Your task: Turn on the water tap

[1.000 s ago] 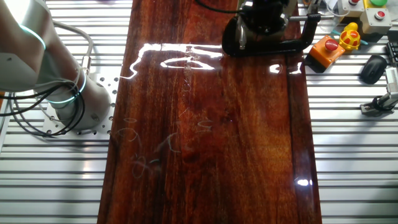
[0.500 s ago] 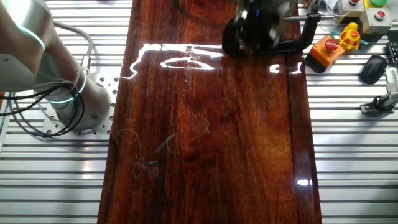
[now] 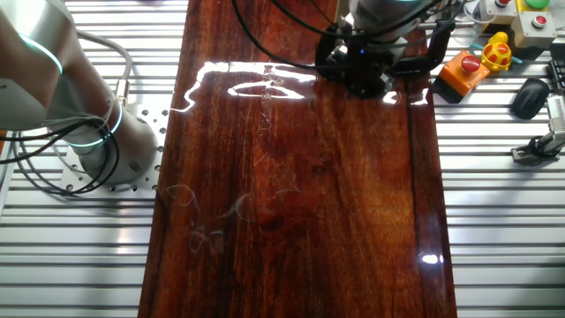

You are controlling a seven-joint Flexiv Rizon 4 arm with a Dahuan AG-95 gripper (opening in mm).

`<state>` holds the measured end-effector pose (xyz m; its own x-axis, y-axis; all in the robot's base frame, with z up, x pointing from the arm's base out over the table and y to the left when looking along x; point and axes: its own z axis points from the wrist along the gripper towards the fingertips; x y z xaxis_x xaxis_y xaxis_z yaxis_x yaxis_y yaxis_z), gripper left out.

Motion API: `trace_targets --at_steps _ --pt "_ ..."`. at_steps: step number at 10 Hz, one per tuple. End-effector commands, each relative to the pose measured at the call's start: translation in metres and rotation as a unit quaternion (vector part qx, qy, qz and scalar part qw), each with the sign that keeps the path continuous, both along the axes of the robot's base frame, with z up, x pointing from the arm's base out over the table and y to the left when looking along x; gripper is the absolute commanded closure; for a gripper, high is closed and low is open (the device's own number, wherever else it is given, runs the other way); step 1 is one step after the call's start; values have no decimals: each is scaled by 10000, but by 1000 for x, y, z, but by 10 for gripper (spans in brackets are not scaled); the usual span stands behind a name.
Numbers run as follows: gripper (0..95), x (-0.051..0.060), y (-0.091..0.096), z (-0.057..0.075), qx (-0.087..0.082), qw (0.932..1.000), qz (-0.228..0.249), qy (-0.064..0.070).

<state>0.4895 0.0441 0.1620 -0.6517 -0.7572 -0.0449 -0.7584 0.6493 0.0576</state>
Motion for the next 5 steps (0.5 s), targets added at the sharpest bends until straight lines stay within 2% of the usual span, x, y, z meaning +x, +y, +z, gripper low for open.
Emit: trace_targets --at_steps 1,3,4,5 --pt "950 -1 0 0 -331 9945 -993 64" --pt "950 -1 0 0 -390 9920 -1196 83" --pt "950 -1 -6 -6 -384 9937 -1049 58" --pt "950 -2 -21 -12 -484 9936 -1020 54"
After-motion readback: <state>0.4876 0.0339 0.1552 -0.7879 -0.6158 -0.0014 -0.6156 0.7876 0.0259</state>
